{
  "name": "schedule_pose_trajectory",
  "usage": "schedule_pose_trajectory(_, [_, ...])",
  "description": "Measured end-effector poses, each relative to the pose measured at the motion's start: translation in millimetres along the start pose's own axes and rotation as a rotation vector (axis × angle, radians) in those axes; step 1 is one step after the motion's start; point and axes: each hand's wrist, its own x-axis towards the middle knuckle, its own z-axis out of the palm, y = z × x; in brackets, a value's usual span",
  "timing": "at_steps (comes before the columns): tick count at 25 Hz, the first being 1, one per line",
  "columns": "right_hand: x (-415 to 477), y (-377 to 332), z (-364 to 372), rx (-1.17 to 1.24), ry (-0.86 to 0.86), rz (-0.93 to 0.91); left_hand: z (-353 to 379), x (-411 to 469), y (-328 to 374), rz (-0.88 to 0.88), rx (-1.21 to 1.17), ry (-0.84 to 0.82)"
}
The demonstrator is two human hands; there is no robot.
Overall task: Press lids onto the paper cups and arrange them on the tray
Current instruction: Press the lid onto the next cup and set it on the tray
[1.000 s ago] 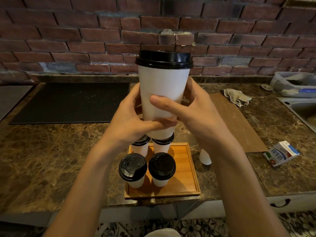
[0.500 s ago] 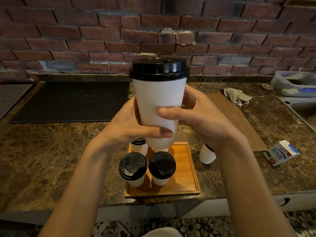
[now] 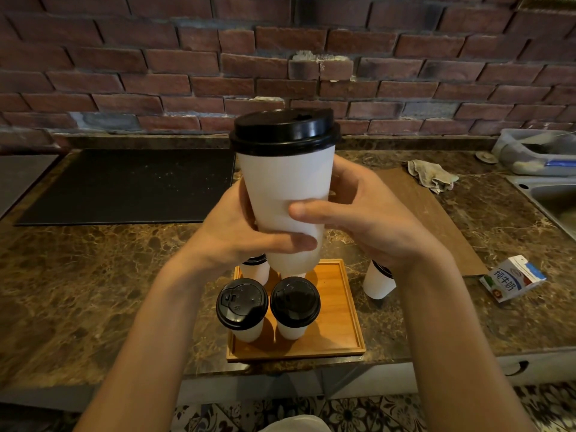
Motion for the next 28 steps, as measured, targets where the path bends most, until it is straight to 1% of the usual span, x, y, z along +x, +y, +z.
schedule_pose_trajectory(4, [1, -6, 4, -0.081, 0.087, -0.004, 3, 2, 3, 0.023, 0.095, 0.131])
schedule_pose_trajectory(7, [0, -8, 8, -0.108, 0.139, 0.01, 5, 4, 3, 0.038, 0.133, 0.182])
schedule_pose_trajectory(12, [0, -2, 18, -0.153, 0.244, 0.011, 13, 4, 1, 0.071, 0.14, 0.218])
schedule_pose_trajectory(15, [1, 0, 24, -0.169, 0.281, 0.005, 15, 2, 2, 0.05, 0.12, 0.215])
schedule_pose_trajectory(20, [1, -2, 20, -0.152, 0.271, -0.013, 9, 2, 5, 0.055, 0.142, 0.17])
schedule_pose_trajectory(24, [2, -6, 12, -0.041, 0.209, -0.008, 2, 3, 7, 0.052, 0.154, 0.145])
schedule_pose_trajectory(28, [2, -8, 10, -0.001, 0.146, -0.04, -1, 2, 11, 0.028, 0.13, 0.102])
